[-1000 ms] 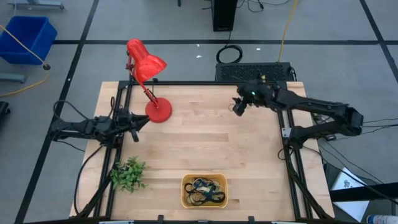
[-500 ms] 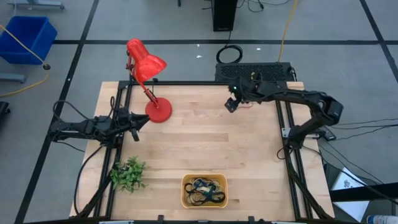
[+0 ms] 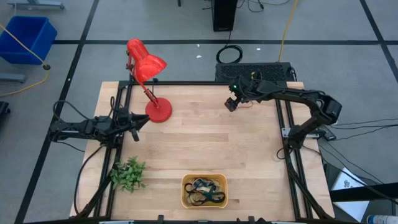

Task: Pick and place rubber bands into bin
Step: Put the red rubber band into the bin

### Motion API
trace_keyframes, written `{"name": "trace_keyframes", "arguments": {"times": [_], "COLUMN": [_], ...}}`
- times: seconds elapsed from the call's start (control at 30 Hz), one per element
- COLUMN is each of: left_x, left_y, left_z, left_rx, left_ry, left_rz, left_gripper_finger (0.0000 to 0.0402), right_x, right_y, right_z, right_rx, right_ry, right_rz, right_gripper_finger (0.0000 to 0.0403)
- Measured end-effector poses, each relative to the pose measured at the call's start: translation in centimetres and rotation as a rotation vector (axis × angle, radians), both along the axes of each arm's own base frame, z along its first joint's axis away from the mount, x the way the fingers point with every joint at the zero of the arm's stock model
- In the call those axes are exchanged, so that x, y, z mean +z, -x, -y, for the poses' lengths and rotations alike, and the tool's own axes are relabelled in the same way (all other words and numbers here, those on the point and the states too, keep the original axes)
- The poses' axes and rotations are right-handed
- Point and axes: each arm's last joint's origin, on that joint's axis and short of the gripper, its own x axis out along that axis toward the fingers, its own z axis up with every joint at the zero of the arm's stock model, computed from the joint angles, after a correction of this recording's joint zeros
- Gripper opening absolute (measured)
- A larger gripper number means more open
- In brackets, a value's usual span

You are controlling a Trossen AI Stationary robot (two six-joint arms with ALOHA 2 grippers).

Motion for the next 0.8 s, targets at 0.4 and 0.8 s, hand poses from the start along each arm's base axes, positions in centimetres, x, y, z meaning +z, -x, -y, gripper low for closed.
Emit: {"name": "trace_keyframes", "arguments": {"times": [0.4,0.8], "left_x": [0.0,0.0], "left_y": [0.0,0.0], "left_z": [0.0,0.0], "left_rx": [-0.001,-0.001], "left_ry": [-0.004,0.000], "left_rz": [-0.001,0.002], "left_gripper_finger": [0.0088,0.0088], "right_x": [-3.2,-8.4], "right_y": [-0.8,-2.2], "right_z": [0.4,1.0], "right_rx": [-0.019,-0.013], "right_ry": [-0.151,-0.280], "right_rz": [-0.052,-0.138], "right_gripper_finger": [0.0292,0.0265]}}
